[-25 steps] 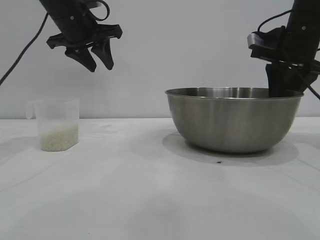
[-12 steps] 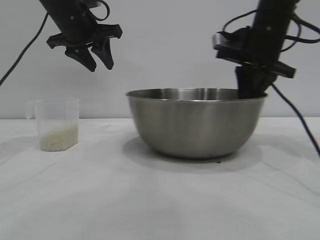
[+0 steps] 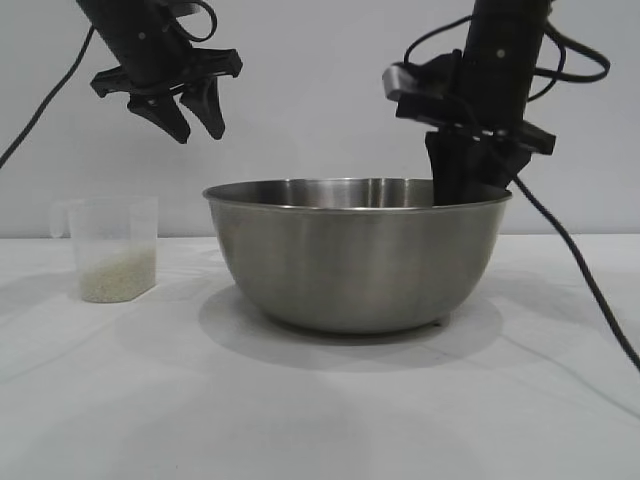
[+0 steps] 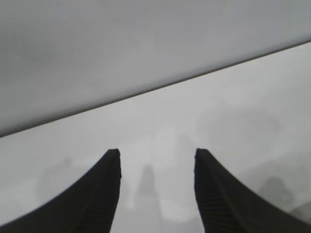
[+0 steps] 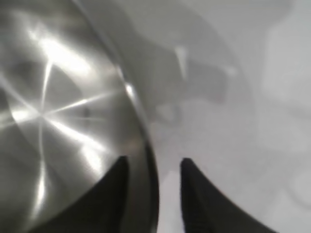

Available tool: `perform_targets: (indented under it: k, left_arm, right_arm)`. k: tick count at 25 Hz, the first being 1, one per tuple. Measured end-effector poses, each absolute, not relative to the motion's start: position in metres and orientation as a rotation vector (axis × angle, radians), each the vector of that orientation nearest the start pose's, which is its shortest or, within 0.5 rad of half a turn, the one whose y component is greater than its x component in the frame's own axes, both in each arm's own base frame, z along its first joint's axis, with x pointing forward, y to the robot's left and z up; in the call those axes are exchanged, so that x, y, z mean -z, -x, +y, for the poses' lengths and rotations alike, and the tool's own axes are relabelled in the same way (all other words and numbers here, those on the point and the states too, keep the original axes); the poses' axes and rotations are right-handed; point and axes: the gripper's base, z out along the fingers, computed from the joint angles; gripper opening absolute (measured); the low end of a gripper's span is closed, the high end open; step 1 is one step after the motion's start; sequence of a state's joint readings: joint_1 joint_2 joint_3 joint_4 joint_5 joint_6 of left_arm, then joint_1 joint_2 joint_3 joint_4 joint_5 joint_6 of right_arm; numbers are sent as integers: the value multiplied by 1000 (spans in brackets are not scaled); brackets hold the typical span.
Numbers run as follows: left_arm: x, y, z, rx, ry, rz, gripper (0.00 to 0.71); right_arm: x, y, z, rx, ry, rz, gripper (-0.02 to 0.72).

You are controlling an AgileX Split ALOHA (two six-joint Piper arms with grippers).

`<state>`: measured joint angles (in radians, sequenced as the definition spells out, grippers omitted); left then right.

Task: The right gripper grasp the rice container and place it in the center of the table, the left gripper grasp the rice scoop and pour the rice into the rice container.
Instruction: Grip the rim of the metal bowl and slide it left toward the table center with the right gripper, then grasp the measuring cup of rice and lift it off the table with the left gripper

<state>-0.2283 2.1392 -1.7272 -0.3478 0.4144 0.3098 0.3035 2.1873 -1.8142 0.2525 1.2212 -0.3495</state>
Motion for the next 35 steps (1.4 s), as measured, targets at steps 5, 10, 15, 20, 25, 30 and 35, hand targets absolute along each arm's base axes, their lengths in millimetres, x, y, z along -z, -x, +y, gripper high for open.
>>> perform_targets:
  k: [5, 10, 15, 20, 25, 30, 35]
  left_arm:
    - [-222, -481, -125, 282, -321, 2273, 302]
    - [-222, -481, -125, 282, -322, 2277, 302]
    - [-222, -481, -125, 286, -319, 2277, 302]
    - [-222, -481, -125, 289, -316, 2277, 302]
    - [-221, -480, -124, 292, -319, 2291, 302]
    - [-225, -479, -124, 294, -320, 2285, 302]
    - [-229, -478, -124, 294, -320, 2277, 302]
  right_arm:
    - [-236, -414, 150, -470, 791, 2836, 378]
    - [-281, -392, 146, -621, 723, 2743, 363]
    - [-292, -348, 142, -762, 685, 2761, 363]
    - [-271, -310, 121, -575, 704, 2851, 363]
    - [-259, -281, 87, -205, 566, 2880, 301]
    - [-273, -245, 63, -4, 433, 2791, 301]
    - [-299, -195, 54, -125, 339, 2520, 301]
